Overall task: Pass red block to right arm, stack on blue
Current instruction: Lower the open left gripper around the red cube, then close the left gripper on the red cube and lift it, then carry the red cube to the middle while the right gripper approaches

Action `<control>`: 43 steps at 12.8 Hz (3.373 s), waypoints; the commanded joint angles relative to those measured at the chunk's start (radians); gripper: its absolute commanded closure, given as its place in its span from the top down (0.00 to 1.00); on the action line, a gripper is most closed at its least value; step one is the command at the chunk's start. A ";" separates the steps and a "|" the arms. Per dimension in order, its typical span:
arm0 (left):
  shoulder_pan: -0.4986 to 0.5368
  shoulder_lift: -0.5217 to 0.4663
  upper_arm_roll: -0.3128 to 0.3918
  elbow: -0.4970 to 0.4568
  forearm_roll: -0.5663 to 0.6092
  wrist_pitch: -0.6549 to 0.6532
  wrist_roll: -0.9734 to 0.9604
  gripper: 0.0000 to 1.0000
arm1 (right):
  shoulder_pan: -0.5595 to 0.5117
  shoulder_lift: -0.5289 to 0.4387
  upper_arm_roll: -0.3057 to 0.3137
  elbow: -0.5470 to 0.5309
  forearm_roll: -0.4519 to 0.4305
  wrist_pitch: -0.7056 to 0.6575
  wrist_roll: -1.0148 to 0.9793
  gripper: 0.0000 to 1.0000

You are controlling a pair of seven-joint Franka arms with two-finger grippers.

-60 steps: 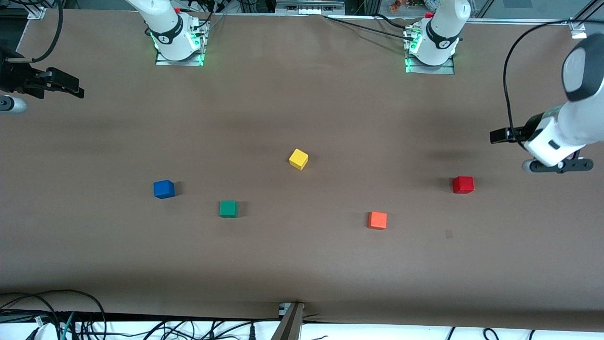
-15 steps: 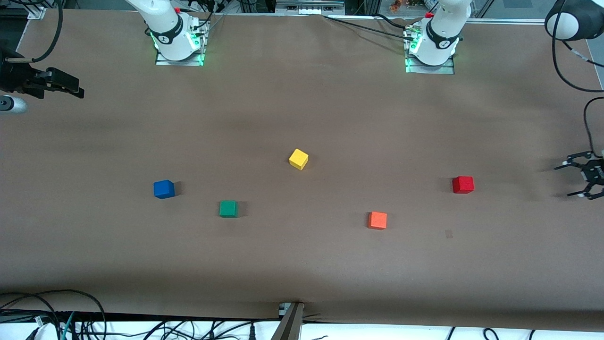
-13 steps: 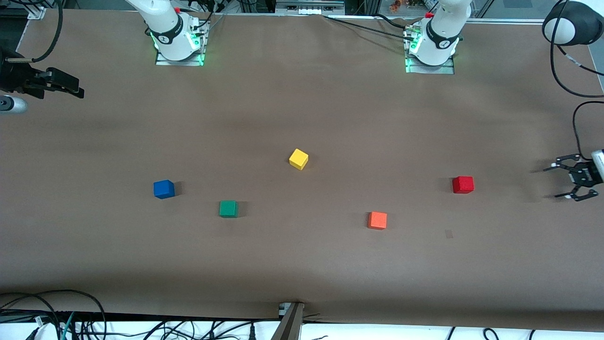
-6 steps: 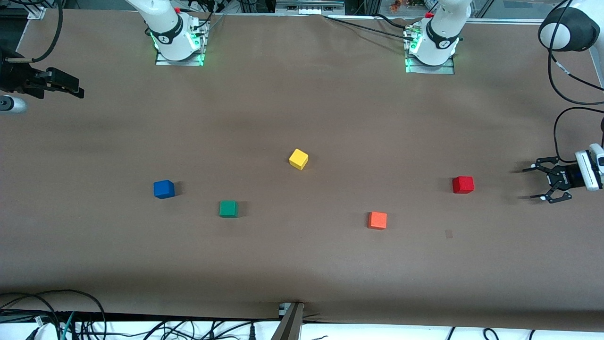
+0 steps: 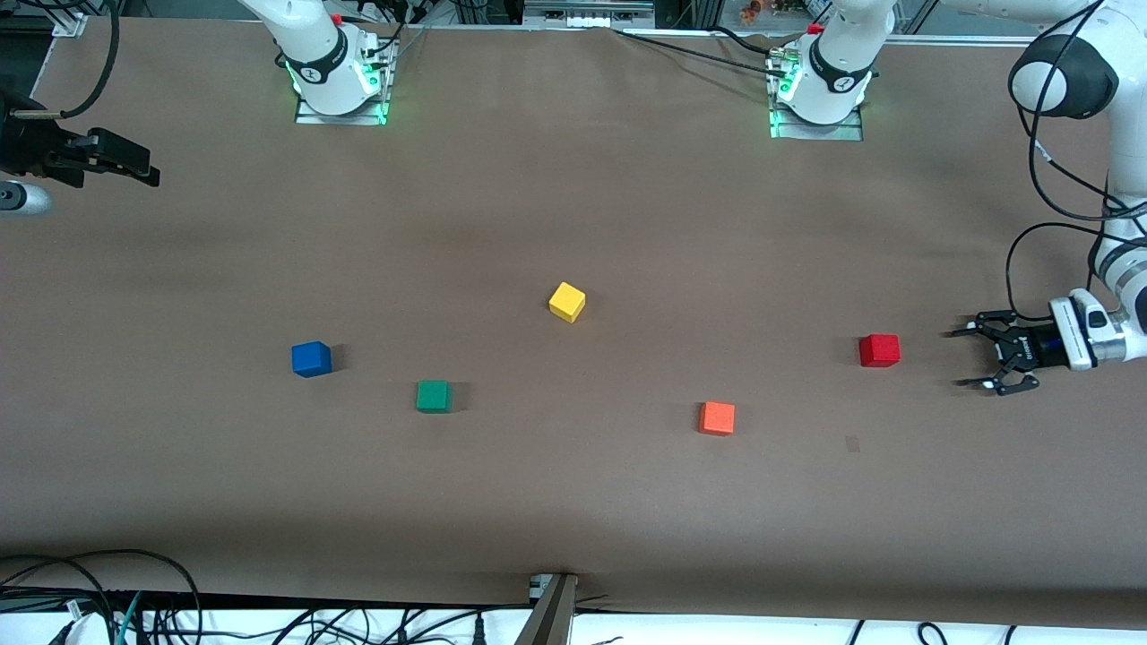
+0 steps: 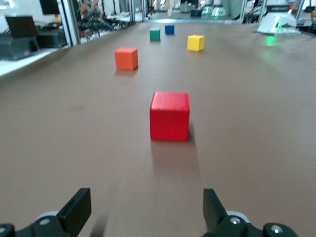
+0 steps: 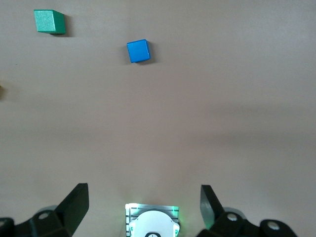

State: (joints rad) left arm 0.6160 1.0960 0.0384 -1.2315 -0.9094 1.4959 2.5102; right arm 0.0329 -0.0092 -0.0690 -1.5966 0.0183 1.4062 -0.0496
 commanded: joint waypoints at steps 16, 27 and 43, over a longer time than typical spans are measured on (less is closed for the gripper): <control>-0.065 0.093 -0.078 0.007 -0.082 -0.174 0.096 1.00 | -0.007 0.002 0.003 0.012 0.014 -0.003 -0.009 1.00; -0.113 0.107 -0.087 -0.011 -0.105 -0.177 0.081 0.00 | -0.008 0.002 0.003 0.012 0.015 -0.001 -0.009 1.00; -0.210 -0.168 -0.573 -0.054 -0.341 0.019 -0.560 0.00 | 0.030 0.136 0.008 0.106 0.164 0.028 0.001 1.00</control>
State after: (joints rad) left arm 0.4063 0.9793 -0.4708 -1.2244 -1.2141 1.4357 1.9878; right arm 0.0609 0.1123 -0.0610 -1.5196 0.1575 1.4310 -0.0483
